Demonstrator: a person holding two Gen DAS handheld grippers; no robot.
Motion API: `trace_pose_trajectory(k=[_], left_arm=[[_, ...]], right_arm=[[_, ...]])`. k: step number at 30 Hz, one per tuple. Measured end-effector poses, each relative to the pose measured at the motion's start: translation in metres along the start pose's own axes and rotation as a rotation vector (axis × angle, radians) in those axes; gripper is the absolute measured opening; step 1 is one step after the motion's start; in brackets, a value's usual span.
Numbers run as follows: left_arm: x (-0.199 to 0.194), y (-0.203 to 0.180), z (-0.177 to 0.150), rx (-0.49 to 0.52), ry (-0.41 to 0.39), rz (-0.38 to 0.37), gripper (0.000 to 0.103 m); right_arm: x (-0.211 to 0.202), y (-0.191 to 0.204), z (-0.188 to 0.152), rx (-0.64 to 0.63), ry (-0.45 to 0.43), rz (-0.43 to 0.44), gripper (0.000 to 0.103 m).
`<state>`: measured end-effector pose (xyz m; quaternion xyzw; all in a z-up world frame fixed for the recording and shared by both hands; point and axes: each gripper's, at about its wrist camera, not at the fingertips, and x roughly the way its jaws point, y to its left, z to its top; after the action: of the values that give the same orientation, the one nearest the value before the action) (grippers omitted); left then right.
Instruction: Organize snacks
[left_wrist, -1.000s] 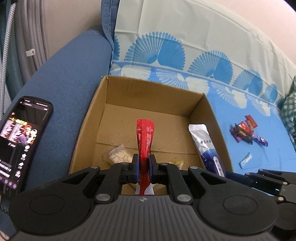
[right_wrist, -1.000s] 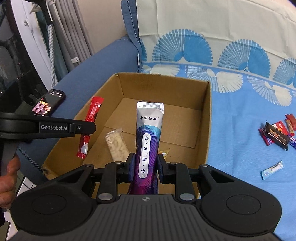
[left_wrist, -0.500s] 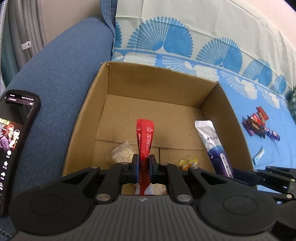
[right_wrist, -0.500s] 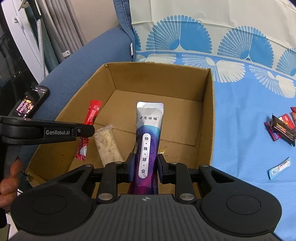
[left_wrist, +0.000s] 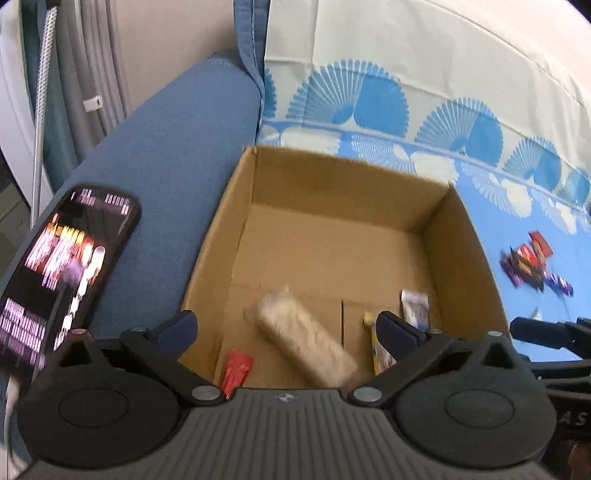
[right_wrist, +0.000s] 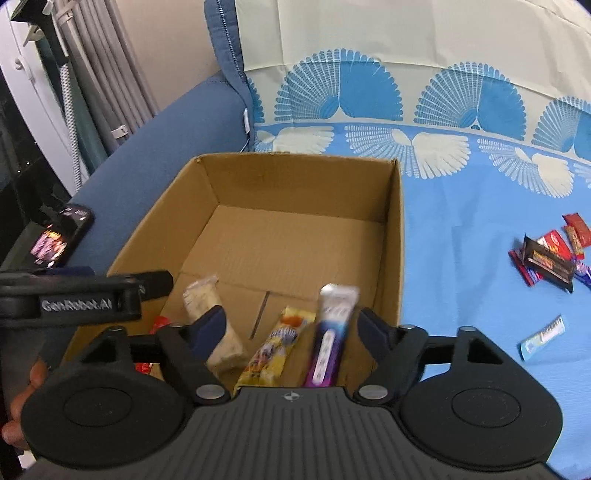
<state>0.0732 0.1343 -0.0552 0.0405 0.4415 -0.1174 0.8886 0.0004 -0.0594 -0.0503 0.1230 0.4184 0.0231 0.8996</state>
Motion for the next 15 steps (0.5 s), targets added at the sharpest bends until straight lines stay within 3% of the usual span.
trace_pose_trajectory(k=[6, 15], left_arm=[[-0.044, -0.003, -0.050, -0.041, 0.056, 0.008, 0.103], [-0.118, -0.017, -0.092, -0.036, -0.005, 0.007, 0.103]], right_arm=[[-0.049, 0.016, -0.042, -0.031, 0.016, 0.004, 0.089], [-0.133, 0.025, -0.086, -0.093, -0.125, -0.037, 0.099]])
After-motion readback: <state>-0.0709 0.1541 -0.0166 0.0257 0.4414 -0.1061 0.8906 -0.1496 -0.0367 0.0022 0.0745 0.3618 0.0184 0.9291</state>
